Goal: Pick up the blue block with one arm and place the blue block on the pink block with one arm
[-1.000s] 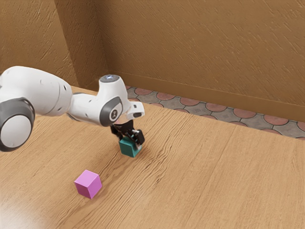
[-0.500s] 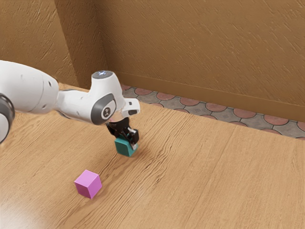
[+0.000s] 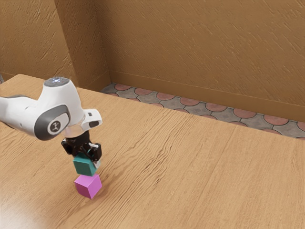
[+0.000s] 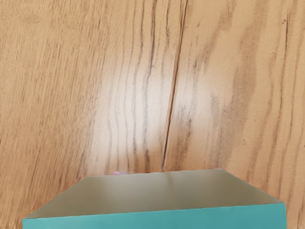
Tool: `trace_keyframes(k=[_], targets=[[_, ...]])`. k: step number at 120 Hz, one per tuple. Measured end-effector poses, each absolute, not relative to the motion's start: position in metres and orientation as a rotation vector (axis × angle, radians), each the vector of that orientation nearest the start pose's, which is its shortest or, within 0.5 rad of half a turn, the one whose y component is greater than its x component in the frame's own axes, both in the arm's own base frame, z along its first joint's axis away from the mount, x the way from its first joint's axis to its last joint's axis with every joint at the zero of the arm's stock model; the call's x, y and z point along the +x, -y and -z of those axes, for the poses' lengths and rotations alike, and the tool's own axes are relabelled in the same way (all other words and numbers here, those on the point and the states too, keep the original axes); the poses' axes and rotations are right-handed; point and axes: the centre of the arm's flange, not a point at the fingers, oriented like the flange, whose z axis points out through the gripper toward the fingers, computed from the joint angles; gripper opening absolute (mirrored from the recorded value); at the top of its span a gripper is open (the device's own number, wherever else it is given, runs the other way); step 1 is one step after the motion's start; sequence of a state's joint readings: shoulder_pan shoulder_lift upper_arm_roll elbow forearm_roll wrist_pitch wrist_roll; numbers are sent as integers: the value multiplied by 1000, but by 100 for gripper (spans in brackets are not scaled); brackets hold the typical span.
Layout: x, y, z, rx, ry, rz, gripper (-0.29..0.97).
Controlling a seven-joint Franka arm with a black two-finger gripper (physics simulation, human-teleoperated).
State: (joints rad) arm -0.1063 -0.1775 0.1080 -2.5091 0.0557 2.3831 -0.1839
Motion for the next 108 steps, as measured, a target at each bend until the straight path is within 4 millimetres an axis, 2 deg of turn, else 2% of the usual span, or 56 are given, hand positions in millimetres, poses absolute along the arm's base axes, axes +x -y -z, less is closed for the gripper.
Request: trace_keyframes(k=[16,33,78,108], targets=[[441,-1,-338,-3103,301,20,33],[435,-1,-341,-3071,297,14,34],[435,-1,-335,-3048,317,-15,34],[440,0,-330,-3053,268,5,34]])
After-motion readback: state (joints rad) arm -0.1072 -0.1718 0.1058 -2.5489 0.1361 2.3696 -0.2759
